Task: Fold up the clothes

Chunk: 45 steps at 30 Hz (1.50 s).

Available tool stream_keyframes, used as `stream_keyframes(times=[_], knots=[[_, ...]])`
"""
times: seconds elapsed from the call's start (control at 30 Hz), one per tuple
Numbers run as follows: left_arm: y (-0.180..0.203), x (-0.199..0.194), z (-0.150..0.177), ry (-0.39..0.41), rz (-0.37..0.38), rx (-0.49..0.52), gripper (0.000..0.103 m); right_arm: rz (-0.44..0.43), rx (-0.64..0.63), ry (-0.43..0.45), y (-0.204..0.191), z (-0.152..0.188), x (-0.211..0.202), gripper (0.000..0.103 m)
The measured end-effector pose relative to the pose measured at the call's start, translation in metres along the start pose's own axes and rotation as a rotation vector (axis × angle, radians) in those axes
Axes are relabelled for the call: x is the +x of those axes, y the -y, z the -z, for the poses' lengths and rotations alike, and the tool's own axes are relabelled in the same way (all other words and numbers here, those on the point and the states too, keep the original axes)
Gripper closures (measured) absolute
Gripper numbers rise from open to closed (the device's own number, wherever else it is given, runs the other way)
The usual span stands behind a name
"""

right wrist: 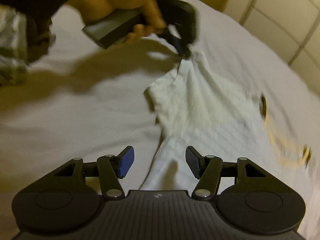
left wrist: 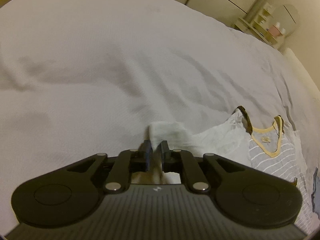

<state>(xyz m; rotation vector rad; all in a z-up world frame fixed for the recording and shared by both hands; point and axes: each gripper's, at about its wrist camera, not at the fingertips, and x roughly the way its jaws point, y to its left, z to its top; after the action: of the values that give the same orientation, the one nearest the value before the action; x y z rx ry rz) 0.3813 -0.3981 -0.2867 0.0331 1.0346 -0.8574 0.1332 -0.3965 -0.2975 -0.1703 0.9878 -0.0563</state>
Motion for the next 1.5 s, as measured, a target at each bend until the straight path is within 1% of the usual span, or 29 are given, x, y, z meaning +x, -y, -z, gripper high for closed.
stream_keyframes(times=[0.07, 0.13, 0.2, 0.27, 0.3, 0.4, 0.47, 0.53, 0.6, 0.7, 0.8, 0.9, 1.0, 1.03, 1.07, 1.17, 1.23, 1.27, 1.33, 1.4, 1.5], knots=[[-0.005, -0.012, 0.011, 0.005, -0.011, -0.023, 0.096, -0.033, 0.079, -0.024, 0.0, 0.022, -0.022, 0.04], [-0.01, -0.023, 0.021, 0.009, -0.023, -0.047, 0.091, -0.065, 0.16, -0.059, -0.002, 0.047, -0.042, 0.04], [-0.016, -0.047, 0.049, -0.002, -0.009, -0.089, 0.091, -0.101, 0.244, -0.127, -0.003, 0.075, -0.056, 0.04], [-0.017, -0.07, 0.081, -0.034, 0.012, -0.108, 0.091, -0.133, 0.32, -0.195, -0.004, 0.101, -0.067, 0.04], [-0.014, -0.079, 0.1, -0.059, 0.023, -0.101, 0.091, -0.146, 0.349, -0.226, -0.005, 0.114, -0.073, 0.04], [0.007, -0.104, 0.157, -0.161, 0.069, -0.064, 0.091, -0.155, 0.355, -0.287, -0.009, 0.146, -0.085, 0.04], [0.023, -0.118, 0.196, -0.227, 0.102, -0.032, 0.091, -0.15, 0.382, -0.324, -0.007, 0.169, -0.096, 0.04], [0.04, -0.131, 0.232, -0.286, 0.14, -0.017, 0.091, -0.134, 0.413, -0.34, -0.001, 0.188, -0.106, 0.039], [0.055, -0.142, 0.264, -0.333, 0.174, -0.021, 0.091, -0.112, 0.437, -0.354, 0.005, 0.205, -0.116, 0.039], [0.083, -0.156, 0.304, -0.395, 0.189, 0.02, 0.091, -0.099, 0.474, -0.364, 0.013, 0.229, -0.131, 0.038], [0.103, -0.163, 0.331, -0.434, 0.156, 0.029, 0.091, -0.099, 0.487, -0.372, 0.019, 0.252, -0.146, 0.036], [0.117, -0.172, 0.35, -0.432, 0.101, 0.044, 0.09, -0.087, 0.486, -0.357, 0.028, 0.274, -0.168, 0.036], [0.127, -0.189, 0.361, -0.401, 0.038, 0.06, 0.09, -0.04, 0.492, -0.325, 0.046, 0.297, -0.195, 0.036], [0.131, -0.195, 0.364, -0.392, 0.015, 0.069, 0.088, -0.021, 0.498, -0.319, 0.057, 0.305, -0.201, 0.036], [0.133, -0.199, 0.368, -0.389, -0.005, 0.077, 0.088, -0.002, 0.503, -0.313, 0.068, 0.313, -0.208, 0.036], [0.142, -0.211, 0.383, -0.383, -0.066, 0.106, 0.088, 0.067, 0.505, -0.319, 0.097, 0.345, -0.222, 0.036], [0.156, -0.218, 0.391, -0.364, -0.117, 0.17, 0.087, 0.113, 0.508, -0.329, 0.115, 0.367, -0.234, 0.036], [0.164, -0.221, 0.394, -0.357, -0.139, 0.207, 0.085, 0.132, 0.508, -0.335, 0.123, 0.378, -0.238, 0.036], [0.18, -0.22, 0.4, -0.357, -0.167, 0.276, 0.068, 0.163, 0.505, -0.345, 0.137, 0.397, -0.245, 0.036], [0.19, -0.216, 0.407, -0.373, -0.18, 0.329, 0.068, 0.177, 0.522, -0.345, 0.15, 0.413, -0.25, 0.036], [0.195, -0.205, 0.413, -0.433, -0.184, 0.337, 0.069, 0.172, 0.598, -0.338, 0.167, 0.429, -0.25, 0.036]])
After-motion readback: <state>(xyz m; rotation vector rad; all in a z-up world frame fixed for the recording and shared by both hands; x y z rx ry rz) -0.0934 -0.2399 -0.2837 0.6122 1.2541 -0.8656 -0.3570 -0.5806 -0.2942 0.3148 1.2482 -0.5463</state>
